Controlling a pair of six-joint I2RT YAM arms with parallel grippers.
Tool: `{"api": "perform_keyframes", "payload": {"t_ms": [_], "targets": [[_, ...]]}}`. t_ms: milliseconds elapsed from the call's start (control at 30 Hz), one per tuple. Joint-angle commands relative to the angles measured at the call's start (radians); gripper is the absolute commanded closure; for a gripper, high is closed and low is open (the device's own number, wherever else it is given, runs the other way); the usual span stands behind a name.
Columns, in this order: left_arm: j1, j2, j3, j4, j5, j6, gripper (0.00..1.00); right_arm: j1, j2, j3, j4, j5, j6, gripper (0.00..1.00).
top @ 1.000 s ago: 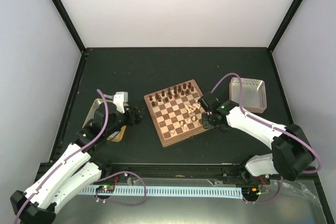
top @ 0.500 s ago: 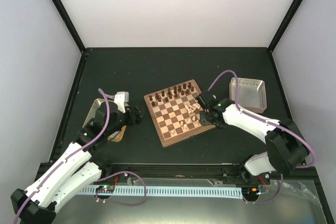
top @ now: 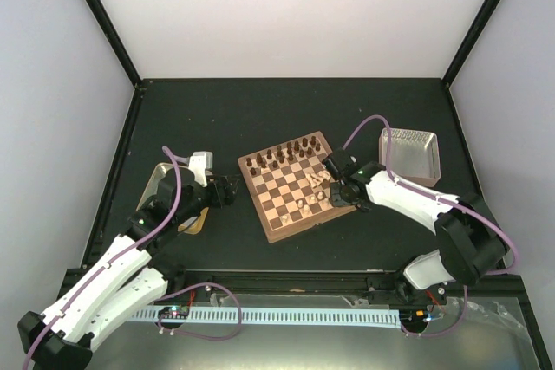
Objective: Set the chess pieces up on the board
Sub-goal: Place the chess piece on the chessboard.
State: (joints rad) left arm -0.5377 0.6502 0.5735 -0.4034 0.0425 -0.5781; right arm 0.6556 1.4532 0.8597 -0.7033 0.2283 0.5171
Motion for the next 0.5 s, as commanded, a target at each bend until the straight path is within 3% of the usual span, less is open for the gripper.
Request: {"api": "perform_keyframes", "payload": {"t_ms": [0, 467], "targets": [[0.008, 0.005, 0.016, 0.007, 0.011, 0.004, 0.19, -0.006, 0.000, 0.009, -0.012, 0.043, -0.001, 0.77], [0.008, 0.000, 0.017, 0.003, 0.007, 0.004, 0.19, -0.007, 0.025, 0.038, 0.037, 0.046, -0.052, 0.70]]}}
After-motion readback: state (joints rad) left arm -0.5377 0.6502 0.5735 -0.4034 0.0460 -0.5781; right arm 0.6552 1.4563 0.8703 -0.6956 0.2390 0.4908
